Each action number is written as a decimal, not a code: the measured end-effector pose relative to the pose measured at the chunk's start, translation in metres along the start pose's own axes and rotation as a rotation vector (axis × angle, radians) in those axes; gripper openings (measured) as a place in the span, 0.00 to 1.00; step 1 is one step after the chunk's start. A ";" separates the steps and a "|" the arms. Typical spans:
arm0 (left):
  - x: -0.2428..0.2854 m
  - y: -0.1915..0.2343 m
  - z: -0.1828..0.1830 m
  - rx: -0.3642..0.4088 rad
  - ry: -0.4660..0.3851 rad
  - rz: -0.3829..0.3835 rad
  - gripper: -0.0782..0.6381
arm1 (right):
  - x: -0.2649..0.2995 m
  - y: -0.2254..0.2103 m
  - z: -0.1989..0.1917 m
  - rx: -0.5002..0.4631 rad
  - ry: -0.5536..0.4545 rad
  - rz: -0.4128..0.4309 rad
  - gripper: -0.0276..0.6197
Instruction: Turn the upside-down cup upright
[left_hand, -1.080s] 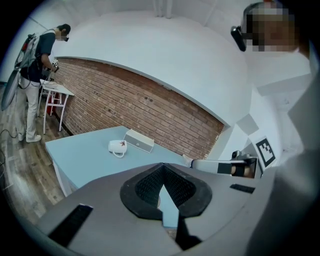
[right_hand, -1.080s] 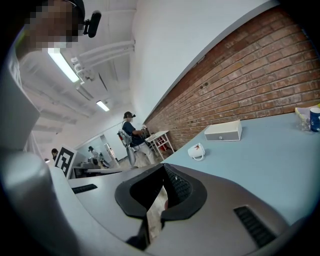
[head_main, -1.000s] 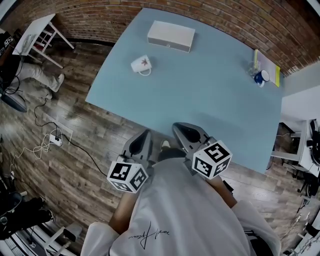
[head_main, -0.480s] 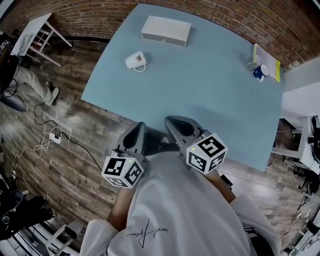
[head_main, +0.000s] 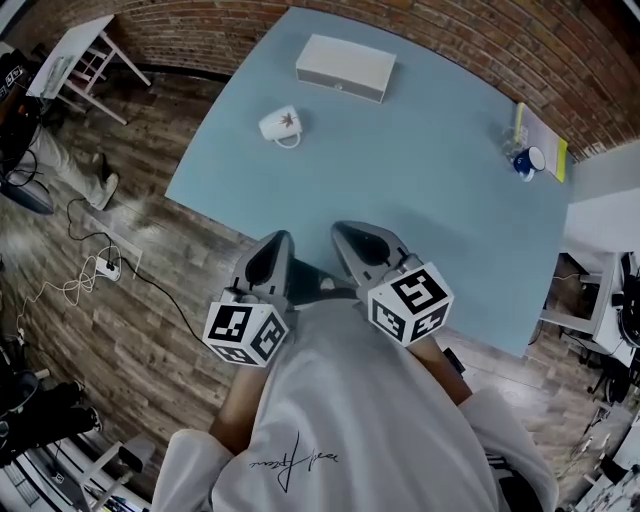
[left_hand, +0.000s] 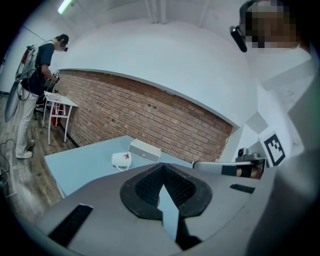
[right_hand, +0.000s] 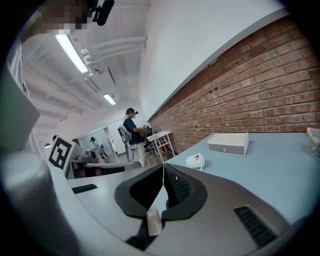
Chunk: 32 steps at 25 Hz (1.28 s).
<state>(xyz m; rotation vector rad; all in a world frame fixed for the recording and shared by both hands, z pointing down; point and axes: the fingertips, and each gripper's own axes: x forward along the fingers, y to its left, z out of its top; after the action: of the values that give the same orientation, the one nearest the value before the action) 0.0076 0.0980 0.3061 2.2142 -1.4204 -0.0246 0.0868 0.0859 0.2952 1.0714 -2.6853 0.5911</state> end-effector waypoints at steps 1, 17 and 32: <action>0.002 0.002 0.002 -0.005 -0.003 0.000 0.12 | 0.002 -0.001 0.000 -0.007 0.014 -0.007 0.08; 0.041 0.038 0.024 -0.031 0.010 0.006 0.12 | 0.046 -0.020 0.008 -0.045 0.110 -0.003 0.08; 0.078 0.067 0.014 -0.095 0.116 0.014 0.12 | 0.087 -0.048 0.013 -0.003 0.170 -0.023 0.08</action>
<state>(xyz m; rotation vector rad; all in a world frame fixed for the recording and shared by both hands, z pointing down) -0.0178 0.0041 0.3420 2.0942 -1.3438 0.0396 0.0570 -0.0045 0.3249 1.0019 -2.5242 0.6424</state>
